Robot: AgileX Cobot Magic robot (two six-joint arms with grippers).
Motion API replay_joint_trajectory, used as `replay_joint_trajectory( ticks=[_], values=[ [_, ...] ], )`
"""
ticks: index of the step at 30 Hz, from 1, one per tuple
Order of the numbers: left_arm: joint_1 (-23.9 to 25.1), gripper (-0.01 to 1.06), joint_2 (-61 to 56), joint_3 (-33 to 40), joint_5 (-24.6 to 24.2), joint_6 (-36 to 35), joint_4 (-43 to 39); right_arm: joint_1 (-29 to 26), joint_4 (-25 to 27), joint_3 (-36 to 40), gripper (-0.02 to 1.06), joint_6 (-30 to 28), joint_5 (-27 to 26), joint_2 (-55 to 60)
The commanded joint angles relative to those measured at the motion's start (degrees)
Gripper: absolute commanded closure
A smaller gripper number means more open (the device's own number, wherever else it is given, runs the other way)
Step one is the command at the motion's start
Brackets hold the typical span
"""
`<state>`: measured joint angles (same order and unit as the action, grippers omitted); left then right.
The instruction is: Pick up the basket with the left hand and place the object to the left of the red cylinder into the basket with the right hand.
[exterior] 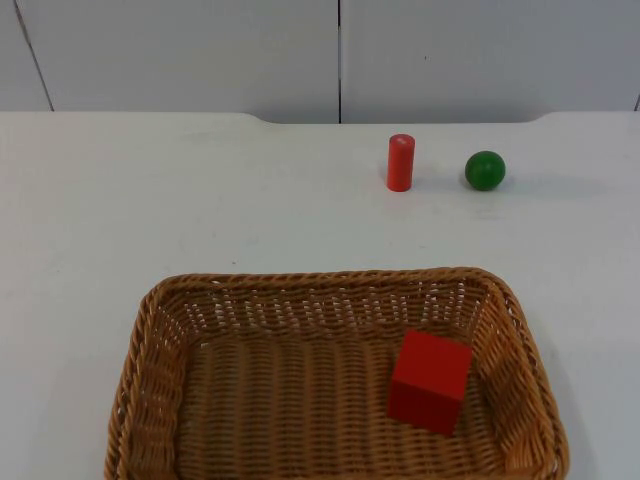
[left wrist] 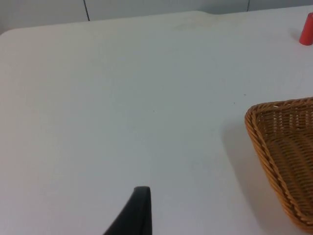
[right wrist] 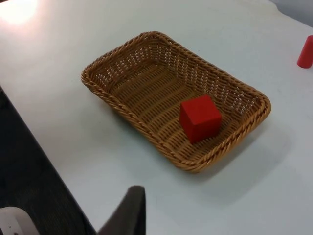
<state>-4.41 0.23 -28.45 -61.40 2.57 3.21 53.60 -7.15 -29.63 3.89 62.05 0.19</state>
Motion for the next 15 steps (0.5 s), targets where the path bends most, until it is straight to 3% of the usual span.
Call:
replay_joint_trajectory(
  ticks=[1,15],
  values=[
    [-0.15,0.00,-0.23,0.17,-0.15,-0.47,-0.23,0.33,-0.08,0.11,-0.01,-0.43,-0.24,-0.19],
    [-0.15,0.00,-0.23,0.17,-0.15,-0.47,-0.23,0.33,1.16,0.13,-0.01,-2.21,-0.24,-0.19]
  ],
)
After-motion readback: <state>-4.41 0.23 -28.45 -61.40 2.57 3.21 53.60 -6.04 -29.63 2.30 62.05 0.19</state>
